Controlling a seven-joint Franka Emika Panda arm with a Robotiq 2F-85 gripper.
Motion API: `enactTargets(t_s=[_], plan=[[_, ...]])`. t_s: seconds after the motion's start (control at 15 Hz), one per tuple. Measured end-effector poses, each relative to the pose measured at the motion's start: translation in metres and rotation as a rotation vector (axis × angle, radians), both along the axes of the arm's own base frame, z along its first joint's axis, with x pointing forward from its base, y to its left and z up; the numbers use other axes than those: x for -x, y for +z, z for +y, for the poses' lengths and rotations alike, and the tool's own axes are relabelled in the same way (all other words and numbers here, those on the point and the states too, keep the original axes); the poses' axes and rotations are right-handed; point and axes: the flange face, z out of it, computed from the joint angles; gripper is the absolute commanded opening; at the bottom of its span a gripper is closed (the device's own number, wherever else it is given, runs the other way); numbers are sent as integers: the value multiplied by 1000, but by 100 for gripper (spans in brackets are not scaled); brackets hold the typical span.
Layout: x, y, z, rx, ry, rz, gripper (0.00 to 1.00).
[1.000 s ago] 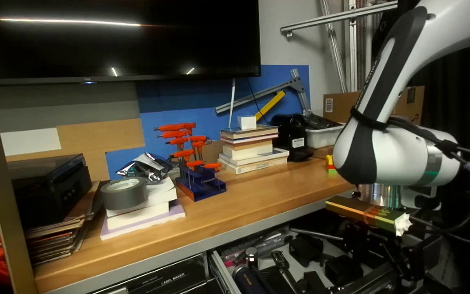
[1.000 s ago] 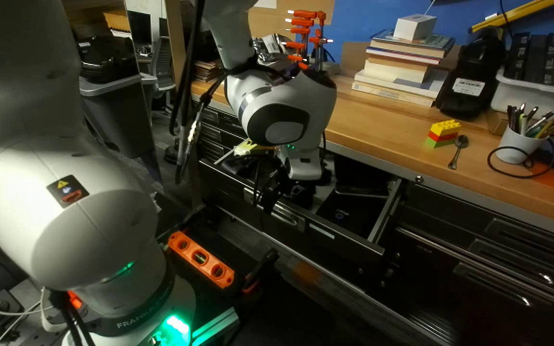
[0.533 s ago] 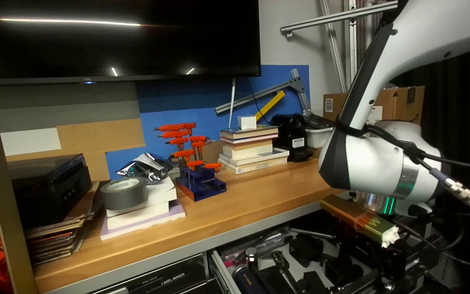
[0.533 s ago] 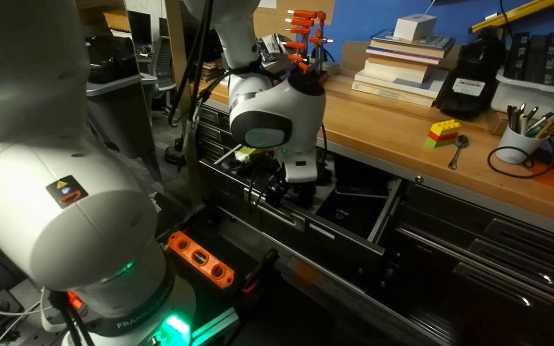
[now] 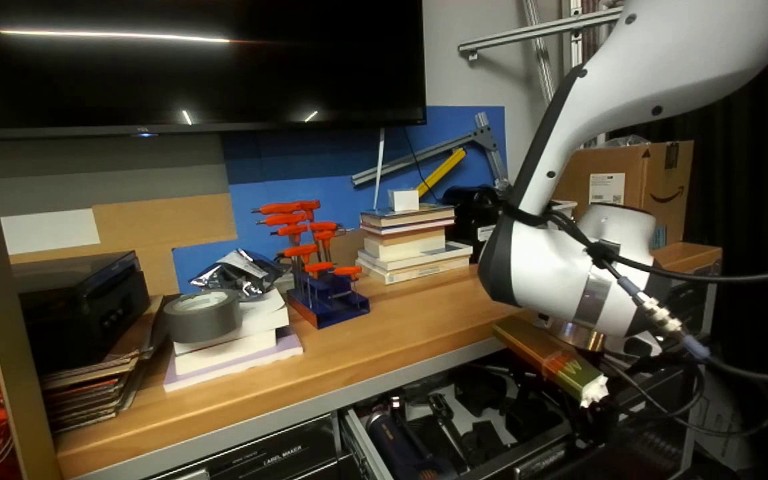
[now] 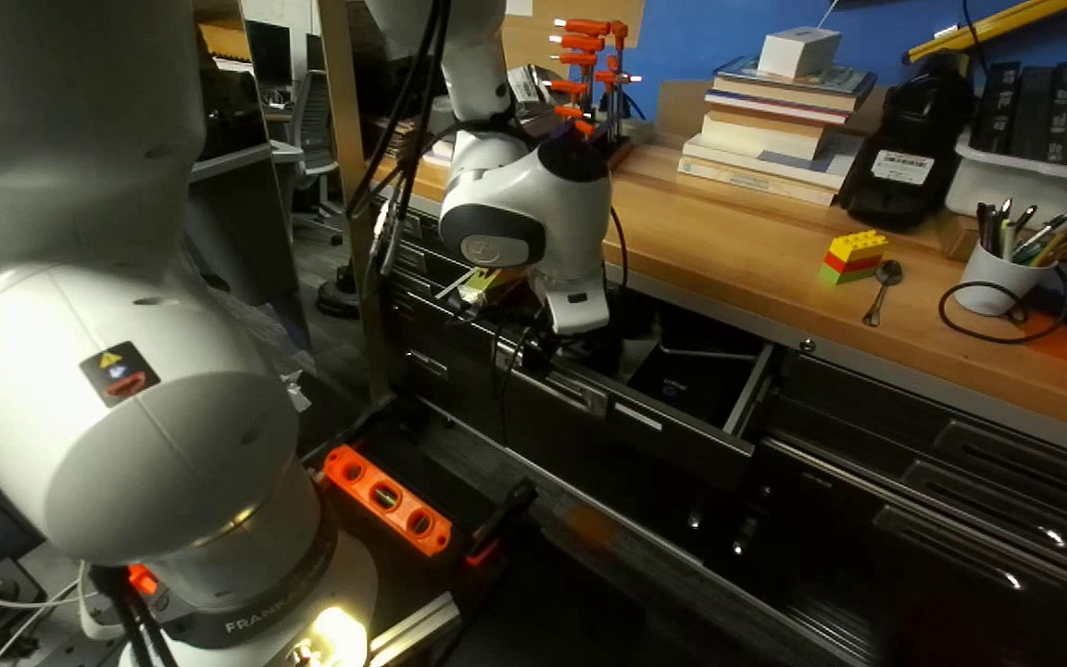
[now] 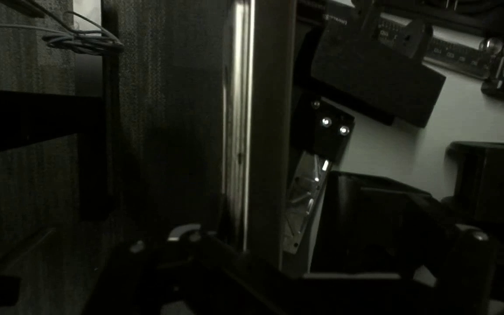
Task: Put the black objects on the tabletop in the open drawer and then close the drawer
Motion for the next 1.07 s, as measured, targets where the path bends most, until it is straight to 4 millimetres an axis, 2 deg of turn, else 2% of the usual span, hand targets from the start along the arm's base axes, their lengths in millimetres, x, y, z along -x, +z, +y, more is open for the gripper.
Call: enactTargets(t_s=[0.33,0.8,1.07], plan=[[-29,-4,26,14,63,-54,100],[-34,14,31,116,101,-144,100],[-31,33,25,166,109,-189,100]])
